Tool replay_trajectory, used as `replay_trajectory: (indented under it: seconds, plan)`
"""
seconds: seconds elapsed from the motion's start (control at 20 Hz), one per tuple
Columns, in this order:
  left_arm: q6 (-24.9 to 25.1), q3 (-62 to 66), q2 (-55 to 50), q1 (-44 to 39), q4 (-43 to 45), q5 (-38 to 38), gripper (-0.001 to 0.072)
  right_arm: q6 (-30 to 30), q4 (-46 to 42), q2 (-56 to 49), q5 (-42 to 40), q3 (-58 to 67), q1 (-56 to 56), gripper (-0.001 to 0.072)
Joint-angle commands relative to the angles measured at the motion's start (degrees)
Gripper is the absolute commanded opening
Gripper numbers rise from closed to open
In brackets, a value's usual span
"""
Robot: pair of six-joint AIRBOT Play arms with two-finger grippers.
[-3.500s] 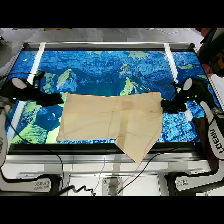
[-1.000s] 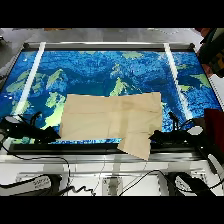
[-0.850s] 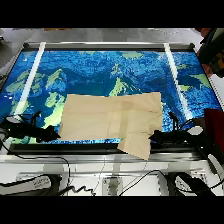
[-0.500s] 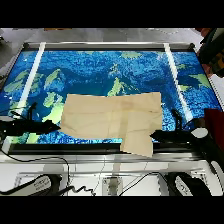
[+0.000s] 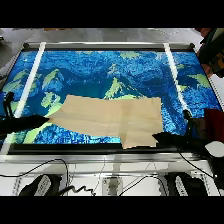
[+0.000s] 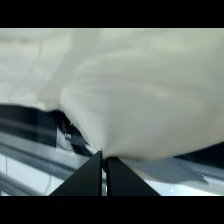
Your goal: Fold the clothes and pants, and hang the long-sleeved shirts on hangers.
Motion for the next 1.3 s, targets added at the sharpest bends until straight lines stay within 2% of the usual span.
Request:
replay_trajectory:
  seconds: [0.0,0.1,0.3,0.45,0.55,0.75,0.8,0.85,0.9,1.05,1.15,1.25]
  plan:
    - [-1.07,-0.76,2.69,-1.88,-0.74,7.3,0.0015,6.03,0.17,2.75,-12.31,0.02,0.02,0.0012]
    - [-4.37,-1.7,0.46,-6.49,-3.58,17.16,0.0015,6.05,3.15,-1.51,-21.31,0.04,0.02,0.0012]
    - [-4.66,-1.66,-9.44,-17.75,-11.06,37.66,0.0015,5.95,9.38,-15.63,-38.12,0.98,3.56,0.0012]
    - [-4.63,-1.22,-18.16,-24.24,-17.03,48.24,0.0015,5.95,9.46,-28.37,-48.43,6.67,10.67,0.0013]
    - [-4.63,0.44,-22.8,-26.84,-18.45,51.06,0.0015,5.99,9.46,-35.89,-53.62,11.91,13.46,0.0013]
    - [-4.61,3.93,-26.27,-27.28,-18.4,51.8,0.0028,5.84,7.04,-47.95,-53.64,22.88,13.81,0.0032]
    - [-4.61,4.2,-26.21,-26.88,-18.21,51.95,0.0187,5.77,4.46,-49.29,-52.15,24.46,13.81,0.0192]
    - [-4.59,4.28,-26.21,-26.43,-17.94,51.84,0.0503,5.77,0.74,-50.03,-50.58,25.68,13.81,0.0469]
    - [-4.5,4.28,-26.21,-25.73,-17.46,50.77,0.0697,5.77,-2.27,-50.12,-48.59,26.34,13.81,0.0511]
    - [-4.72,4.26,-26.23,-22.62,-13.11,43.71,0.0699,5.77,-8.76,-49.92,-42.6,26.69,13.68,0.051]
    - [-8.94,4.33,-26.36,-19.28,-10.78,37.13,0.0688,5.77,-11.19,-49.92,-38.58,26.69,13.18,0.0508]
    - [-10.03,5.03,-27.17,-16.35,-5.62,30.53,0.0688,5.84,-11.72,-49.92,-35.41,26.69,12.81,0.0506]
